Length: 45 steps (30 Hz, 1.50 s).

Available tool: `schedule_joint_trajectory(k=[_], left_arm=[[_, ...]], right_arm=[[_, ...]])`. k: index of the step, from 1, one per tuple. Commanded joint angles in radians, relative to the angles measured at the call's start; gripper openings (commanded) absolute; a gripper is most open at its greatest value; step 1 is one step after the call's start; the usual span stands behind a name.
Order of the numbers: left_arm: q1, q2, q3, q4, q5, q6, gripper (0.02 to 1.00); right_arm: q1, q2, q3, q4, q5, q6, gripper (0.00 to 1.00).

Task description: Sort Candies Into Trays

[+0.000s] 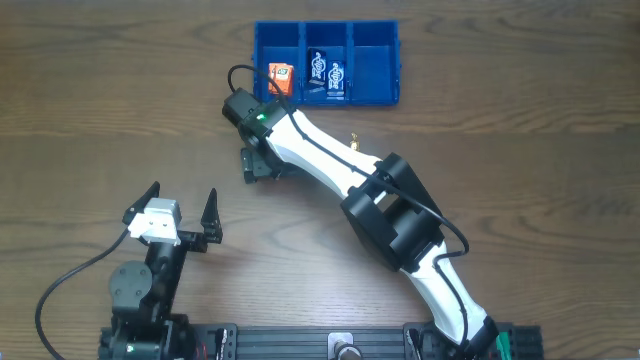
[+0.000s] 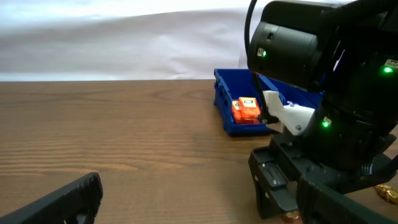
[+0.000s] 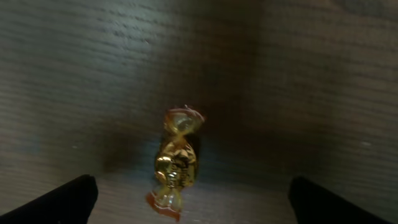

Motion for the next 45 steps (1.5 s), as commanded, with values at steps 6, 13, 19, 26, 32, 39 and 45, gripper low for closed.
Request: schedule_joint_trajectory(k=[6, 13, 19, 26, 32, 39, 45], left_arm=[[0.003, -0.004, -0.021, -0.032, 0.012, 0.006, 0.998], [0.003, -0.004, -0.021, -0.032, 0.011, 0.006, 0.998], [0.003, -0.004, -0.021, -0.032, 0.012, 0.006, 0.996], [0.003, -0.004, -0.021, -0.032, 0.012, 0.006, 0.998], [0.003, -0.004, -0.021, -0.032, 0.012, 0.006, 0.998], [0.003, -0.004, -0.021, -0.032, 0.012, 0.006, 0.998], [0.003, -0.004, -0.021, -0.032, 0.012, 0.006, 1.0]], right_arm=[[-0.003, 0.034, -0.004, 0.04, 0.034, 0.139, 0.932], [-0.003, 0.055, -0.004, 0.047, 0.035, 0.14, 0.84], [-0.003, 0.056, -0.004, 0.048, 0.045, 0.14, 0.465], [-0.003, 0.056, -0.004, 0.047, 0.041, 0.14, 0.119], [-0.015, 0.017, 0.014, 0.04, 0.051, 0.111, 0.038], [-0.167, -0.327, 0.163, -0.081, 0.342, -0.061, 0.036], [-0.405, -0.306, 0.222, 0.031, 0.343, -0.238, 0.036]])
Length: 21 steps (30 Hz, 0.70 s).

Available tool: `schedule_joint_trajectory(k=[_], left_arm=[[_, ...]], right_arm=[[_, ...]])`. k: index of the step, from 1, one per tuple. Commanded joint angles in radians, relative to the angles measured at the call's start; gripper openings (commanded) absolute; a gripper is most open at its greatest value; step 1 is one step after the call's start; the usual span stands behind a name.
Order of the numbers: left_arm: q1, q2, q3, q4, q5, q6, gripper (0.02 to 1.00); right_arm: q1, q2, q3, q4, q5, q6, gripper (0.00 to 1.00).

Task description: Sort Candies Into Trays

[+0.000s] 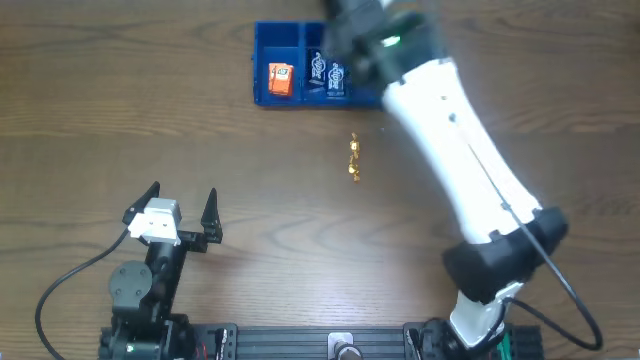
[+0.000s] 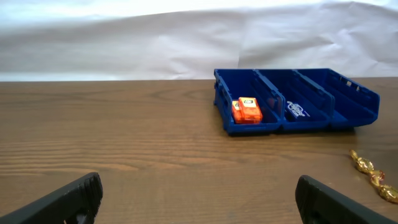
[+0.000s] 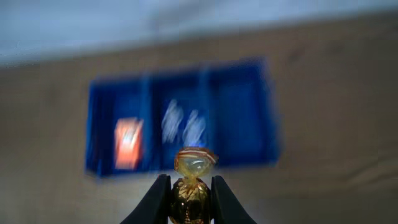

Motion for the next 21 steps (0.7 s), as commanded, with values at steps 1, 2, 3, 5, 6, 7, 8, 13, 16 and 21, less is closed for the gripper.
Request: schedule_joint_trajectory(k=[1, 2, 3, 5, 6, 7, 8, 13, 16, 21], left_arm=[[0.003, -0.004, -0.021, -0.032, 0.011, 0.006, 0.998], [0.003, -0.004, -0.021, -0.032, 0.011, 0.006, 0.998], [0.003, -0.004, -0.021, -0.032, 0.011, 0.006, 0.998], [0.003, -0.004, -0.021, -0.032, 0.011, 0.006, 0.998], [0.003, -0.004, -0.021, -0.032, 0.011, 0.006, 0.998], [0.003, -0.004, -0.021, -0.032, 0.011, 0.006, 0.998], [0.003, -0.004, -0.021, -0.032, 0.011, 0.006, 0.998], [0.003, -0.004, -0.021, -0.032, 0.011, 0.006, 0.996], [0.003, -0.004, -0.021, -0.032, 0.011, 0.006, 0.998], [0.003, -0.004, -0.021, -0.032, 0.011, 0.006, 0.998]], right_arm=[[-0.131, 0.131, -0.018, 0.072, 0.0, -0.161, 0.036], [-0.139, 0.16, -0.018, 0.077, 0.0, -0.161, 0.036], [-0.143, 0.191, -0.018, 0.079, -0.001, -0.161, 0.036], [-0.147, 0.249, -0.018, 0.085, -0.001, -0.161, 0.036], [-0.149, 0.276, -0.018, 0.092, -0.009, -0.161, 0.036], [-0.157, 0.316, -0.018, 0.105, -0.03, -0.161, 0.036], [-0.161, 0.333, -0.018, 0.11, -0.036, -0.161, 0.036], [-0.169, 0.373, -0.018, 0.129, -0.046, -0.161, 0.036], [-0.169, 0.373, -0.018, 0.133, -0.047, -0.161, 0.178], [-0.164, 0.373, -0.018, 0.138, -0.068, -0.161, 0.998]])
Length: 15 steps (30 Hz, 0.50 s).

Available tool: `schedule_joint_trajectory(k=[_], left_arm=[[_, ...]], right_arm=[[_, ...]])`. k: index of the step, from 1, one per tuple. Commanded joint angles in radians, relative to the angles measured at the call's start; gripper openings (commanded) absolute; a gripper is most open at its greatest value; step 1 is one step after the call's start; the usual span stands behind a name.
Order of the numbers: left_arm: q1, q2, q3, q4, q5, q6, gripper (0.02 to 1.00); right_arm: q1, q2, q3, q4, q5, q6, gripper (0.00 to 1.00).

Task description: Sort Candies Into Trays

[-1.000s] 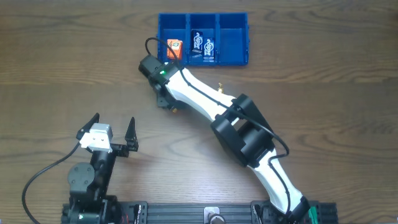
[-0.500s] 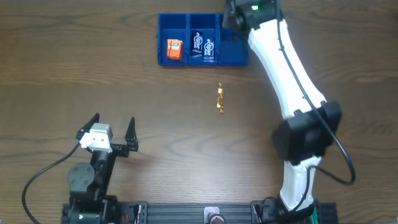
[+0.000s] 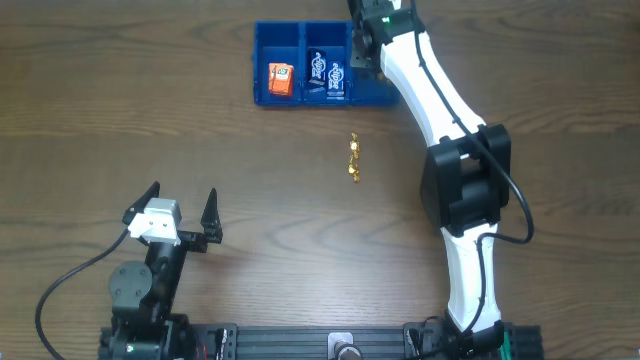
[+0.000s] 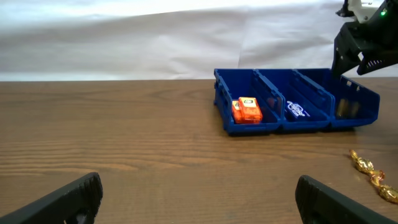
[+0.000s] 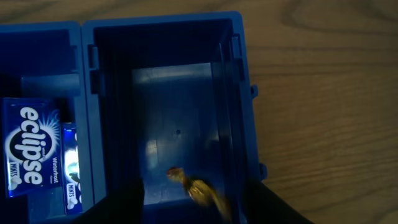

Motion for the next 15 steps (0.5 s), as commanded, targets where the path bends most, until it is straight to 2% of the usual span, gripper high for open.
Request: schedule_joint_trajectory(k=[1, 6, 8, 11, 13, 15], left_arm=[[0.003, -0.004, -0.021, -0.032, 0.012, 0.006, 0.998], [0.003, -0.004, -0.021, -0.032, 0.012, 0.006, 0.998], [0.003, -0.004, -0.021, -0.032, 0.012, 0.006, 0.996], [0.003, -0.004, -0.021, -0.032, 0.012, 0.006, 0.998], [0.003, -0.004, -0.021, -0.032, 0.011, 0.006, 0.996], [0.003, -0.004, -0.021, -0.032, 0.012, 0.006, 0.998]], right_arm=[[-0.003, 0.0, 0.001, 0.005, -0.007, -0.005, 0.998], [-0.003, -0.055, 0.001, -0.022, -0.011, -0.001, 0.998], [-0.002, -0.126, 0.001, -0.093, -0.023, 0.0, 0.998], [0.017, -0.201, 0.001, -0.257, -0.119, 0.0, 0.998], [0.041, -0.205, -0.005, -0.432, -0.245, 0.007, 0.998], [0.06, -0.204, -0.059, -0.478, -0.293, 0.007, 0.998]])
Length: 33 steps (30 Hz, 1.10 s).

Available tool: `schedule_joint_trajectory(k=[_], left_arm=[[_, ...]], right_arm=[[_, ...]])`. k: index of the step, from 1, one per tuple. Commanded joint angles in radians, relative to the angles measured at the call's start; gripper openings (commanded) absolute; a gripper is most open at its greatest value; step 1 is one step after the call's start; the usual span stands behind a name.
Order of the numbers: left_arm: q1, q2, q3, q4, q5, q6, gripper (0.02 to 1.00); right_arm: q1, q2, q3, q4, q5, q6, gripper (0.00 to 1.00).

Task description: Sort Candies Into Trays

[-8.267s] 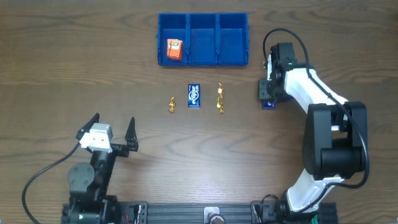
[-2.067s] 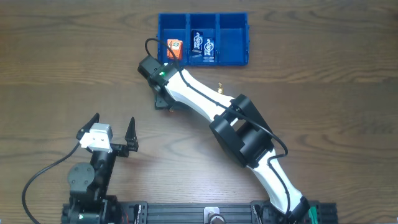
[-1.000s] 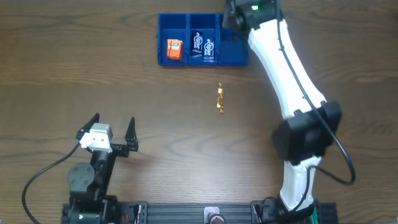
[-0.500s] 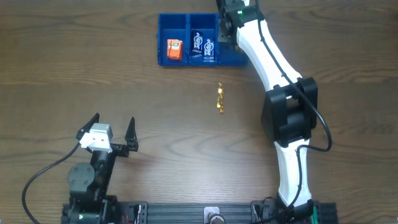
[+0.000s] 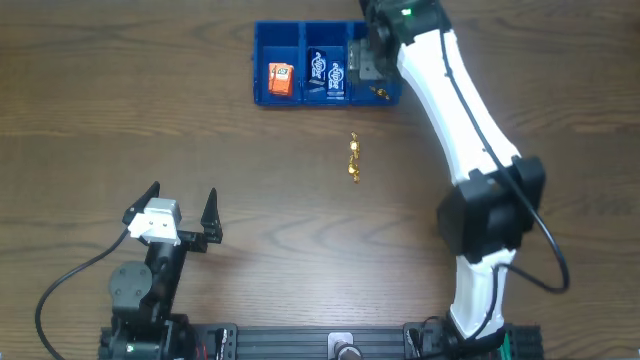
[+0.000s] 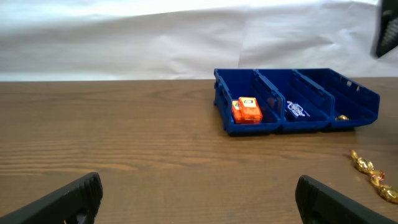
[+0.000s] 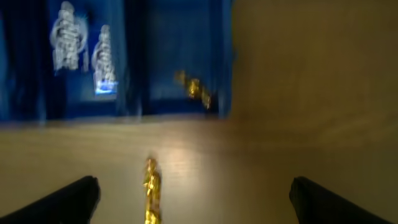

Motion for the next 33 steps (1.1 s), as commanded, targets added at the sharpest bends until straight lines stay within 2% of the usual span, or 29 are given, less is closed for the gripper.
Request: schedule_joint_trajectory(k=[1, 7, 12, 16, 21, 24, 30, 33], left_arm=[[0.003, -0.004, -0.021, -0.032, 0.012, 0.006, 0.998], [0.003, -0.004, -0.021, -0.032, 0.012, 0.006, 0.998], [0.003, -0.004, -0.021, -0.032, 0.012, 0.006, 0.998], [0.003, -0.004, -0.021, -0.032, 0.012, 0.006, 0.998], [0.003, -0.004, -0.021, -0.032, 0.012, 0.006, 0.998], [0.003, -0.004, -0.021, -0.032, 0.012, 0.006, 0.998], [0.003, -0.004, -0.021, -0.032, 0.012, 0.006, 1.0], [0.003, -0.004, -0.021, -0.032, 0.012, 0.006, 0.998]], right_arm=[[0.06, -0.001, -0.105, -0.109, -0.175, 0.016, 0.998], [0.138, -0.001, -0.416, -0.02, -0.179, 0.097, 0.998], [0.156, -0.001, -0.607, 0.2, -0.209, 0.096, 1.0], [0.153, 0.0, -0.624, 0.285, -0.205, 0.103, 1.0], [0.152, 0.0, -0.626, 0.321, -0.148, 0.146, 1.0], [0.153, 0.0, -0.626, 0.323, -0.145, 0.145, 1.0], [0.152, 0.003, -0.661, 0.38, -0.145, 0.145, 0.912], [0.151, 0.003, -0.671, 0.39, -0.146, 0.15, 0.741]])
